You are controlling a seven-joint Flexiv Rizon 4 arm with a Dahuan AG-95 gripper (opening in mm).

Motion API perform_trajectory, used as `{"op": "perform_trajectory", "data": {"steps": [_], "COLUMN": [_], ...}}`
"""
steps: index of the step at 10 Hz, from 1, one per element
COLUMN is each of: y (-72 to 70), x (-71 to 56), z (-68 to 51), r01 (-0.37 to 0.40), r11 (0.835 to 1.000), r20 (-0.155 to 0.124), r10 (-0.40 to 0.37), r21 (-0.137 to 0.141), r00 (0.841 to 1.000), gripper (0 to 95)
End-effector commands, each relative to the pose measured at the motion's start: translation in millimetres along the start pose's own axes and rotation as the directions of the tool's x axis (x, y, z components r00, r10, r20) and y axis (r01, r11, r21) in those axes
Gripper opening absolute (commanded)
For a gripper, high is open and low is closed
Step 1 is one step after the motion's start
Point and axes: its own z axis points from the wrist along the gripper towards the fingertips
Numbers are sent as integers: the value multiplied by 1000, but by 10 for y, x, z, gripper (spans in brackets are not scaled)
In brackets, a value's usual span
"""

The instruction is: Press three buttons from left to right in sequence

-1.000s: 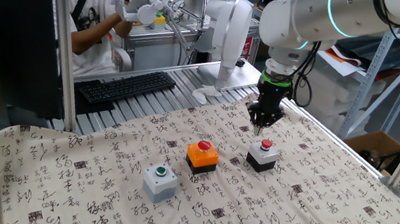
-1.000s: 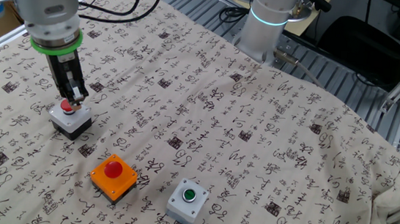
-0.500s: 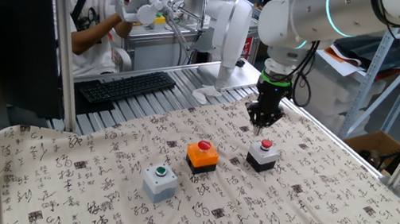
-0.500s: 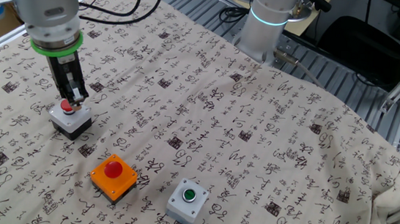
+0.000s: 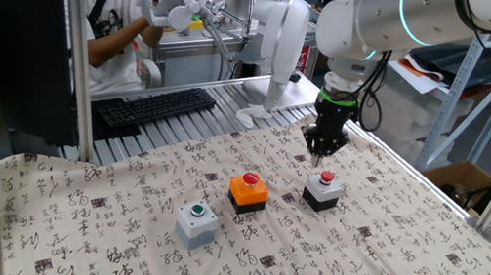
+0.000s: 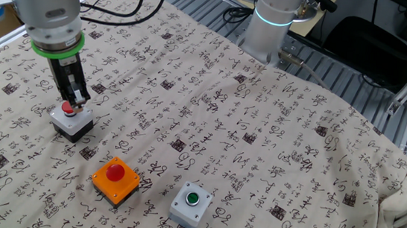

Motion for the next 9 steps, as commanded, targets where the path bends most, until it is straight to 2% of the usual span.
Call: {"op": "perform_trajectory", "data": {"steps": [1, 9], "y": [-1, -1], "x": [-6, -6], "z": [-3, -3], "r01": [2, 58], "r11": [1000, 998], "r20": [1, -6], "r10": [-2, -58], "r21": [-1, -7], "r00": [1000, 998], "gripper": [0, 0]}}
